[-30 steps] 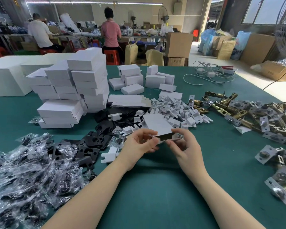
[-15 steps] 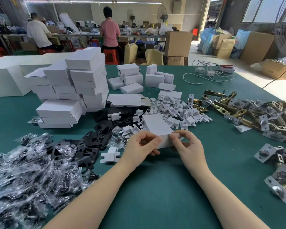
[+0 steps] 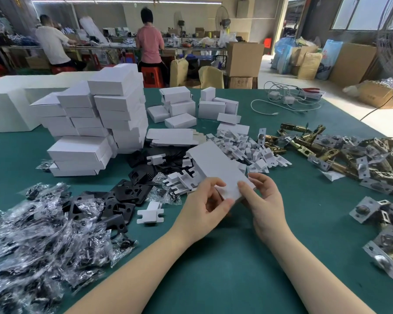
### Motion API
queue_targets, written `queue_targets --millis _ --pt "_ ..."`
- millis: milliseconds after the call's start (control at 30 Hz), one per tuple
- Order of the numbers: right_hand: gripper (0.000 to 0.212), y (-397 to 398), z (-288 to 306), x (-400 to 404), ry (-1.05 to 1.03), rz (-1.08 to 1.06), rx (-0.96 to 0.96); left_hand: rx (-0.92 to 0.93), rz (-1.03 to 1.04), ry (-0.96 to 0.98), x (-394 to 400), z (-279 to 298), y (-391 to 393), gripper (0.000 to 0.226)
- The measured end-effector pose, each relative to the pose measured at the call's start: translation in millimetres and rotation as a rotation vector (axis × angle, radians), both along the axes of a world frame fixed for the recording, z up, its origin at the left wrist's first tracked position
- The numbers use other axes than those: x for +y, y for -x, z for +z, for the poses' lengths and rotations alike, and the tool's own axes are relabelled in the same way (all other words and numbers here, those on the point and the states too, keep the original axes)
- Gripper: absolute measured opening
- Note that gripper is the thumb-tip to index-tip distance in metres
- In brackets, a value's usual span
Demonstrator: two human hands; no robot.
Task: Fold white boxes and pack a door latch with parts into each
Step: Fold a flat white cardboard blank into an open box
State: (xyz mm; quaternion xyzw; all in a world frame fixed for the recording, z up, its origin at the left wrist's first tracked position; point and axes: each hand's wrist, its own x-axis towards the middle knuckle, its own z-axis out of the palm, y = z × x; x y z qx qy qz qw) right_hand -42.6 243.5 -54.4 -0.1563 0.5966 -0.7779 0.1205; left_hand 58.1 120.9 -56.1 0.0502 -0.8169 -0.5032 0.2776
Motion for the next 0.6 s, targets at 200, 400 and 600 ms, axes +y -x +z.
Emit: queue_targets --millis 200,400,600 --pt "0.031 7.6 9.2 9.5 -0.005 -0.046 0.112 0.189 0.328 0.742 -14.6 6.2 0.5 0.081" --pt "0.038 -5.9 12.9 8.1 -0.081 0.051 0.31 0.027 0.373 0.864 -17.3 3.5 -1.6 0.108" --pt "0.02 -19.0 11.6 1.3 -0.042 -0.014 0.293 -0.012 0.411 0.64 -10.9 4.7 -2.4 0.084"
